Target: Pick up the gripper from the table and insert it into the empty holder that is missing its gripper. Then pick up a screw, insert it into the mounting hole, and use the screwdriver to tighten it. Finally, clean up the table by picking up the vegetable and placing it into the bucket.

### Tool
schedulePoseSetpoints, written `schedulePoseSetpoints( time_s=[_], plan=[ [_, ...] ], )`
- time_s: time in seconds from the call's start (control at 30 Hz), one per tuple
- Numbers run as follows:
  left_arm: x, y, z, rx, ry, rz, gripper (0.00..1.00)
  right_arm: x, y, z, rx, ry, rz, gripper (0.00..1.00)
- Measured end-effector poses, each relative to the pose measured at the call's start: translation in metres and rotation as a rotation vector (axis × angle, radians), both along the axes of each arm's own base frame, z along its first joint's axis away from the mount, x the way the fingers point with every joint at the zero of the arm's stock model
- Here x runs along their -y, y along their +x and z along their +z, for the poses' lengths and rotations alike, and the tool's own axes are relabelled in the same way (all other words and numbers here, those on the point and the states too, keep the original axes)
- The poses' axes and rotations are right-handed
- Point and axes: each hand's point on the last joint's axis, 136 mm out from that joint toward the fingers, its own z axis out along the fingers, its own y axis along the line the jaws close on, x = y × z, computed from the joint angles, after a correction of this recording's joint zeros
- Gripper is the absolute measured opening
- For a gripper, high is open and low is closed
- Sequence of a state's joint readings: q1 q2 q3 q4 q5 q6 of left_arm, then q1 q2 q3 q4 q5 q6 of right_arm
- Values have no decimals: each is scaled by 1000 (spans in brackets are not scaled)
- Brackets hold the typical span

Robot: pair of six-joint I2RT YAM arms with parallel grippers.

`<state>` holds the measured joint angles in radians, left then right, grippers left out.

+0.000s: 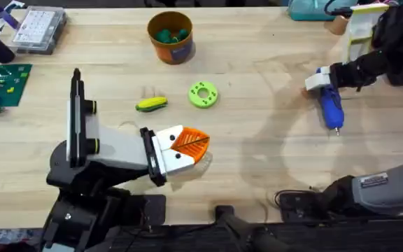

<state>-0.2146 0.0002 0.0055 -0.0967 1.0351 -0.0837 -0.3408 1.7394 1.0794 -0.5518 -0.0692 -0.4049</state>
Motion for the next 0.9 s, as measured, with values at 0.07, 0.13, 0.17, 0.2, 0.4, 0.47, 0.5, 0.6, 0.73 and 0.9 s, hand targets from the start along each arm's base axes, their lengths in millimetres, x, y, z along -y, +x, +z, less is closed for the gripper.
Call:
schedulePoseSetpoints(
  time_s=[0.07,0.13,0.17,0.2,0.4,0.47,0.5,0.6,0.73,0.9],
  plan=[
    [0,0,0,0,0,0,14,0,0,-1,-1,1,0,982],
    [0,0,0,0,0,0,14,0,1,-1,-2,1,0,982],
    [0,0,0,0,0,0,14,0,1,-1,-2,1,0,982],
    [0,0,0,0,0,0,14,0,1,-1,-3,2,0,982],
    [0,0,0,0,0,0,14,3,6,-2,-1,-2,7,643],
    [0,0,0,0,0,0,14,5,8,-2,4,-5,5,343],
    [0,0,0,0,0,0,14,7,9,-3,5,-16,4,162],
    [0,0,0,0,0,0,14,10,10,-4,4,-25,2,21],
    [0,0,0,0,0,0,14,10,9,-4,-4,-28,1,26],
    [0,0,0,0,0,0,14,10,8,-4,-7,-28,5,26]
  ],
)
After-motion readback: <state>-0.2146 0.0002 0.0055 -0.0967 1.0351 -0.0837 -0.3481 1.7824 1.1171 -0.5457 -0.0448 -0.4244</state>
